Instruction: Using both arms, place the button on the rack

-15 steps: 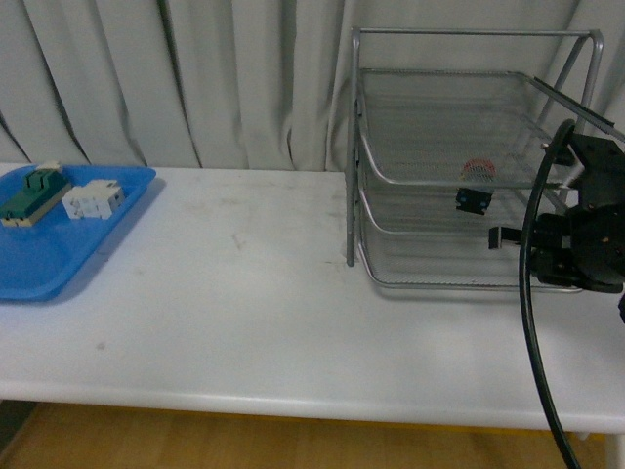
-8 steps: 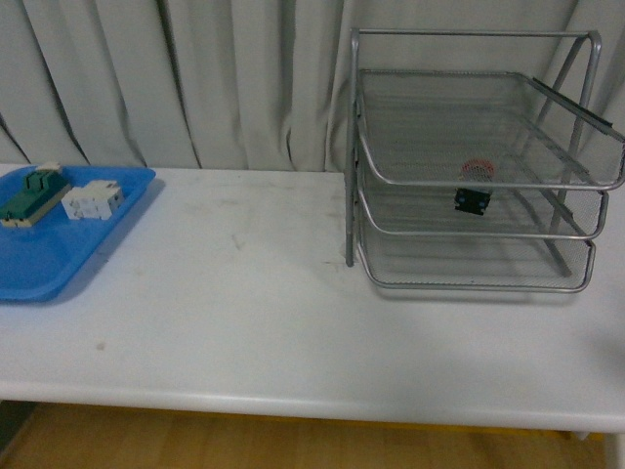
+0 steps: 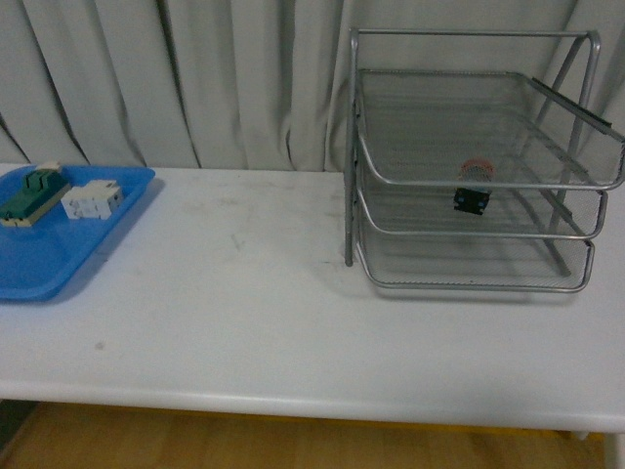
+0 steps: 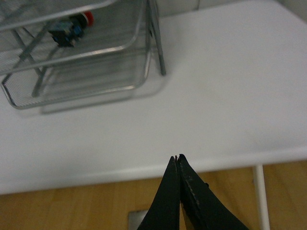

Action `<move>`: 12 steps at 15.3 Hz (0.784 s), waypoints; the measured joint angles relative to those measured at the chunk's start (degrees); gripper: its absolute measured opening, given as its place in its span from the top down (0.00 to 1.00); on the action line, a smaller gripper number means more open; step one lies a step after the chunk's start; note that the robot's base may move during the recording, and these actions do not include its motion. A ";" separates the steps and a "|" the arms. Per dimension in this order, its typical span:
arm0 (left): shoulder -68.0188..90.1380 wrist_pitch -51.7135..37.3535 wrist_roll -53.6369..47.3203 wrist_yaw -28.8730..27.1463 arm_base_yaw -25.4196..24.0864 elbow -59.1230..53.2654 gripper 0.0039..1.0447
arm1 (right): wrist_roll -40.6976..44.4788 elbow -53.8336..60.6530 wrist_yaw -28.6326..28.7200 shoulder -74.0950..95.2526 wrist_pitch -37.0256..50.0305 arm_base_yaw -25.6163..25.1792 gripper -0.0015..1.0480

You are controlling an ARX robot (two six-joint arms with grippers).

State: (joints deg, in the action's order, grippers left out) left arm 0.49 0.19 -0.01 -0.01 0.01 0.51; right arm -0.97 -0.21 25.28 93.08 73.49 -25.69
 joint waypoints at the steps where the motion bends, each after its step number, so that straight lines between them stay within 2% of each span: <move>1: 0.00 0.00 0.00 0.00 0.00 0.00 0.06 | 0.20 0.09 -2.23 -2.75 0.17 2.78 0.98; 4: 0.00 0.02 0.00 0.00 0.00 0.00 0.06 | 0.59 0.55 -8.13 -17.92 -0.28 8.87 0.98; 6: 0.00 0.00 0.00 0.00 0.00 0.00 0.06 | 0.61 0.55 -12.31 -34.34 -13.07 12.98 0.98; 10: 0.00 0.00 0.00 0.00 0.00 0.00 0.06 | 0.61 0.48 -17.18 -56.39 -34.03 17.75 0.98; 12: 0.00 0.02 0.00 0.00 0.00 0.00 0.06 | 0.63 0.44 -19.28 -63.04 -41.07 19.67 0.98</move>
State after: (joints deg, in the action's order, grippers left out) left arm 0.49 0.21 -0.01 -0.01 0.01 0.51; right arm -0.34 0.23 6.00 30.04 32.42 -6.02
